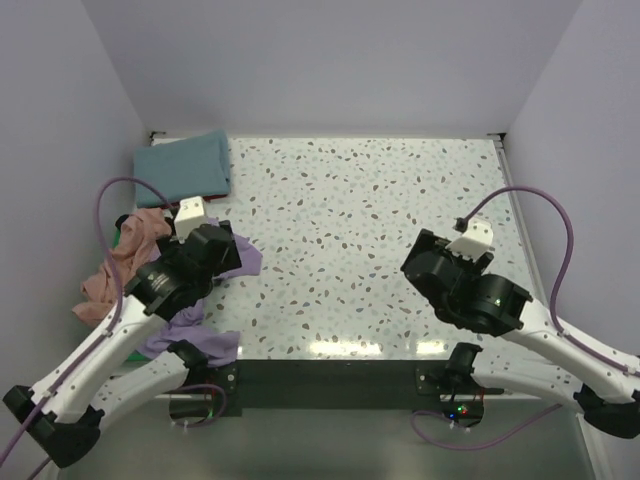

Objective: Fold and stack the t-shirts
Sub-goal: Grab the tshirt from the pile

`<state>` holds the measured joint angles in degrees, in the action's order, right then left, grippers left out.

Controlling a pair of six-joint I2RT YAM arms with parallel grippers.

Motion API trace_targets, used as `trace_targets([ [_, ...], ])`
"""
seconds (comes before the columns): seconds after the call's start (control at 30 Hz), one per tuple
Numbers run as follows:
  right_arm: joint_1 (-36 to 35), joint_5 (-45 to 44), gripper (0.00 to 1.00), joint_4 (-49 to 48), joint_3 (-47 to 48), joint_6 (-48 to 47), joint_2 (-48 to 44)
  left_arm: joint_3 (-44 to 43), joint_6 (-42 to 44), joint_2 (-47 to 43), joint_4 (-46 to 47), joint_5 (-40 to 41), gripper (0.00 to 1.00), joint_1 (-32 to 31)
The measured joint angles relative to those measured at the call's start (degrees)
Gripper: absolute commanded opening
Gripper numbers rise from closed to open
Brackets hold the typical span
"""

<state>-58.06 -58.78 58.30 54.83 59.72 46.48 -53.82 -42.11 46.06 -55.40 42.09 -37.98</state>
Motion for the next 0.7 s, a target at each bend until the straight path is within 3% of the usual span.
trace_targets([
  [0.1, 0.0, 0.81, 0.99, 0.13, -0.24, 1.18, 0.68, 2.34, 4.2, 4.09, 4.92, -4.61, 1.0, 6.38],
  [0.27, 0.0, 2.56, 0.99, 0.07, -0.98, 2.21, 0.9, 3.82, 8.26, 6.36, 8.33, -11.39, 1.0, 25.59],
  [0.53, 0.0, 5.38, 0.99, -2.45, -3.54, 2.08, 0.79, 4.22, 6.08, 5.86, 8.26, -10.69, 1.0, 29.05],
  [0.7, 0.0, 5.81, 0.99, -3.91, -3.54, 1.75, 0.72, 9.38, 1.97, 6.71, 9.33, -13.25, 1.0, 30.99],
])
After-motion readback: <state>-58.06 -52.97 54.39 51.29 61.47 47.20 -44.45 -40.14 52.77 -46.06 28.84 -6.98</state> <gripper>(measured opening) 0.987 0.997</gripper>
